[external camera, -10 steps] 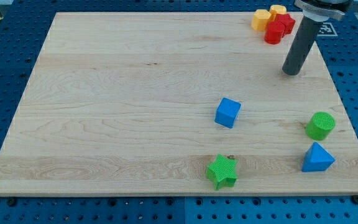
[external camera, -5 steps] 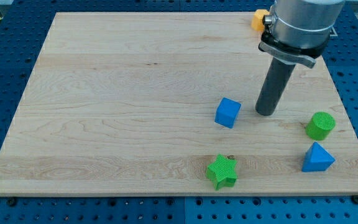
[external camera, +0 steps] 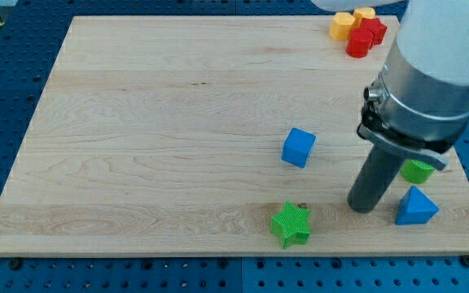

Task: Slide the triangle into green circle

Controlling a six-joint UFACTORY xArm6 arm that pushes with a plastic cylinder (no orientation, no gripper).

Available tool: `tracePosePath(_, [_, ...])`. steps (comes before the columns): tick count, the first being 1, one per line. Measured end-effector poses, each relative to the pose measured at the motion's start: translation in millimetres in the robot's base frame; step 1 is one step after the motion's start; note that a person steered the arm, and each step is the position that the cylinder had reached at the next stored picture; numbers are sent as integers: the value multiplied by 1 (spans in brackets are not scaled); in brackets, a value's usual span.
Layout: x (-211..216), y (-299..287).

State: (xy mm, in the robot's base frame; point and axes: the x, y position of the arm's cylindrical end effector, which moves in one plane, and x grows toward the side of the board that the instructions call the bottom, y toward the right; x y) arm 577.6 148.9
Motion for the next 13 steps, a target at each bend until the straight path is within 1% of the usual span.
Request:
tracePosePath(1, [33,5])
tracePosePath(2, [40,25])
tracePosePath(3, [37,51])
tracePosePath(4, [33,52])
tracePosePath(6, [-10,55])
tracePosePath(8, [-28,67])
tracePosePath(11, [-60,67])
tracePosePath(12, [-61,66])
tracePosePath(13, [-37,43])
